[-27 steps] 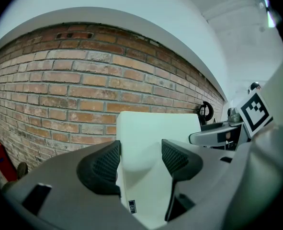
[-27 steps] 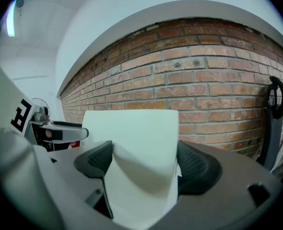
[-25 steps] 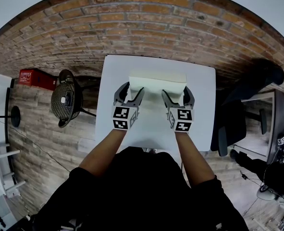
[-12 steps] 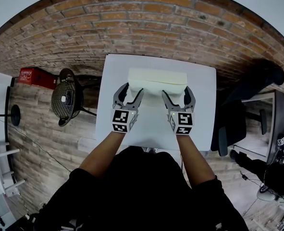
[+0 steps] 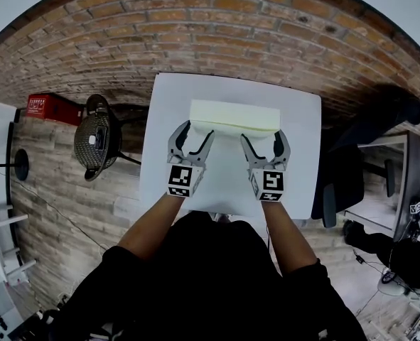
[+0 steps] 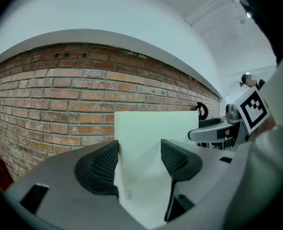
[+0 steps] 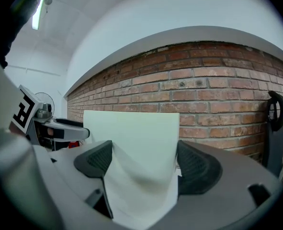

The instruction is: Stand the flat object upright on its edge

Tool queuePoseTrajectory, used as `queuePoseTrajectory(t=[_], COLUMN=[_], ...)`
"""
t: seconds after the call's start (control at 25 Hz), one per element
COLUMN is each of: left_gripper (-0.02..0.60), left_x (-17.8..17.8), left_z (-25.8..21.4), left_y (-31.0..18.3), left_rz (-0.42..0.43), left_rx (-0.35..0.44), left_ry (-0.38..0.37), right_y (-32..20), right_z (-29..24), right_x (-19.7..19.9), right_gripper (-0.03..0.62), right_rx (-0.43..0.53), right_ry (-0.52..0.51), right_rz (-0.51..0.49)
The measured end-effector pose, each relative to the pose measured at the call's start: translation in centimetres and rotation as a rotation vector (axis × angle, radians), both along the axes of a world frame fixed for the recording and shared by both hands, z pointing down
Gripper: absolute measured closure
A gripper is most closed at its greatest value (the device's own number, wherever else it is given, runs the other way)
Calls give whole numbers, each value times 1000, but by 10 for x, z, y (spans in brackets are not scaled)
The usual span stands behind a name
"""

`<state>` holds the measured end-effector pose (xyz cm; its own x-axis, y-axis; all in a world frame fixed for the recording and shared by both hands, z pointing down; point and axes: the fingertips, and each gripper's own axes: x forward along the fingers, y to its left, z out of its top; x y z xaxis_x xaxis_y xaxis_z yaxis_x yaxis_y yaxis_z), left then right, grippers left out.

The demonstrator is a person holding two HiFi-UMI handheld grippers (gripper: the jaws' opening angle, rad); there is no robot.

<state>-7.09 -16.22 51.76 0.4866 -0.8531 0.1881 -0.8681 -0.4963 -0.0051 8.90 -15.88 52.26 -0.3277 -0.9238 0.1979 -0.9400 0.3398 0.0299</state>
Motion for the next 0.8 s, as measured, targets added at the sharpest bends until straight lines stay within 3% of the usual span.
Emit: queuePoseTrajectory(t=[0.56, 0.8], left_gripper=[311, 311], left_x=[-1, -3], left_z=[3, 4], left_y=[6, 7], left_rz=[24, 28], left_rx=[25, 19], left_ry=[-66, -62], right_y=[8, 11], right_z=[0, 0], right_x=[-2, -2], right_gripper=[158, 160], right_rx=[4, 0], right_ry=[25, 36], right_rz=[-40, -49])
